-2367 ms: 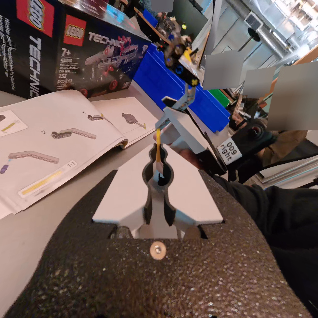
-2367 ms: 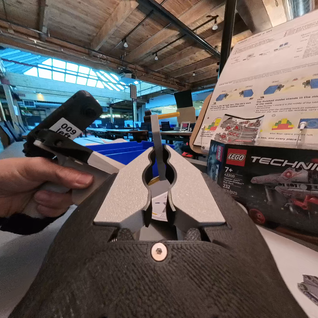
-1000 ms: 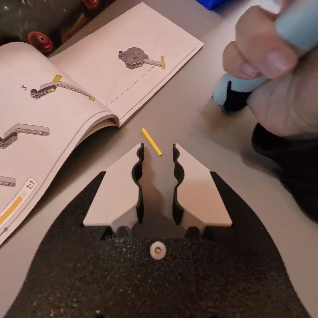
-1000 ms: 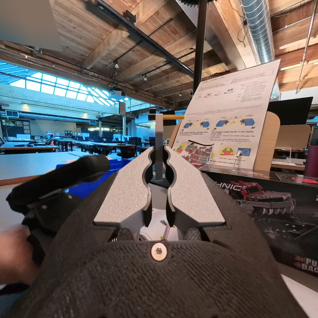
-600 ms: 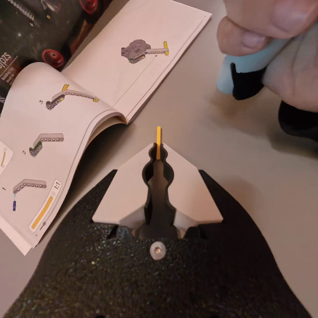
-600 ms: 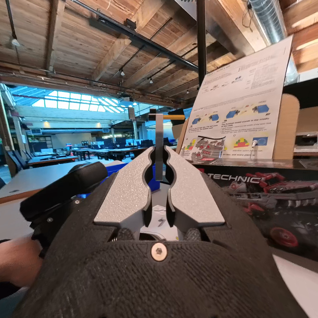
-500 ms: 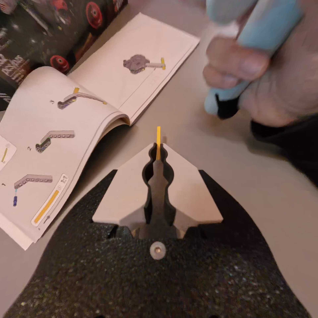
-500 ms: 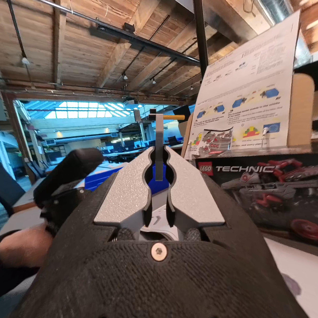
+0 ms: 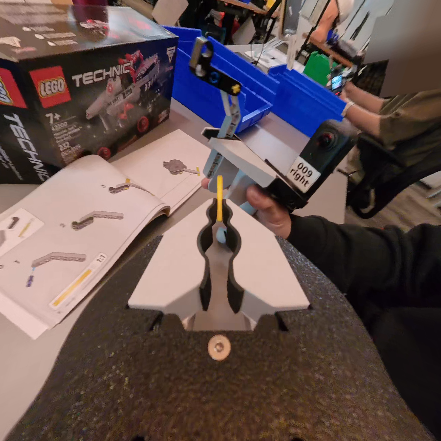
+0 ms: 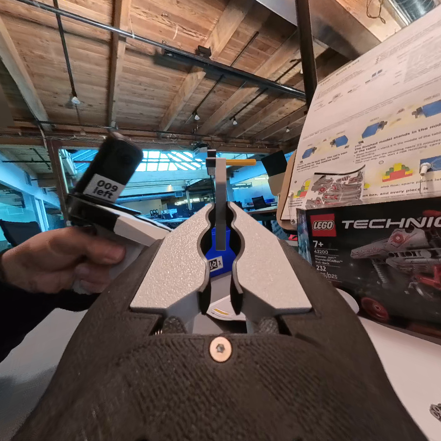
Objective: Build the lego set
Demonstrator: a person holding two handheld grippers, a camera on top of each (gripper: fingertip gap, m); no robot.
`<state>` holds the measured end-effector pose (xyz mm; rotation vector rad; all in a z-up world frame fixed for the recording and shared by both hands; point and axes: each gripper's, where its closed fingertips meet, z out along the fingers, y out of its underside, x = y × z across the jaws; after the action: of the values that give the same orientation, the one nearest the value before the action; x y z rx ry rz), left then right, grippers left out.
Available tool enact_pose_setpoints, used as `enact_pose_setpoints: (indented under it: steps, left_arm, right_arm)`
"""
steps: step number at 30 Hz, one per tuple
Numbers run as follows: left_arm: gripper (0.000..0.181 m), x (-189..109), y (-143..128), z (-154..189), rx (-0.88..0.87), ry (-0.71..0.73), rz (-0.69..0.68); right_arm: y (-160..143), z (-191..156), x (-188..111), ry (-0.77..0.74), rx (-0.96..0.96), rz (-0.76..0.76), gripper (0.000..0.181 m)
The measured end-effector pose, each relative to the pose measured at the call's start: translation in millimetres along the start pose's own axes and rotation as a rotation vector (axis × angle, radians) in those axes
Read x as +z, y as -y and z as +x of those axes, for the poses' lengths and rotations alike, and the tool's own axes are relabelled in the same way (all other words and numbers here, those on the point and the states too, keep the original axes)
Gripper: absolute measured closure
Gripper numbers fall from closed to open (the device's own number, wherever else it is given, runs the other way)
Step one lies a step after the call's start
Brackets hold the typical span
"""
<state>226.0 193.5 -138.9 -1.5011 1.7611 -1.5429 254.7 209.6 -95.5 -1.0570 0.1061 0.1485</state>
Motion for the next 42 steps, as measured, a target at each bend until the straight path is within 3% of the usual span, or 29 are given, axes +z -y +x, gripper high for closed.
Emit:
enact_pose_setpoints:
  steps: [1,12,23,37,42]
  left_arm:
    - [0.18,-1,1,-1,-0.022,-0.021,0.004]
    - [0.18,-15,-4,-6,-0.123,-0.151,0.013]
    - [0.18,-16,-5,-6,-0.187,-0.188,0.025]
    - [0.18,-11,4,6,-0.585,-0.53,0.163]
    - [0.18,-3,4,-1,-0.441,-0.342,0.176]
  right_arm:
    - [1,-2,0,0.009,-0.018,0.008,0.175]
    - [-2,-24,6,0.049,-0.23,-0.025,0.175]
    - [-5,-26,7,0.066,-0.215,-0.022,0.175]
    - [5,-31,5,0.081,-0.426,-0.019,0.175]
    - [2,-20,4,0.026,-0.383,-0.05,0.175]
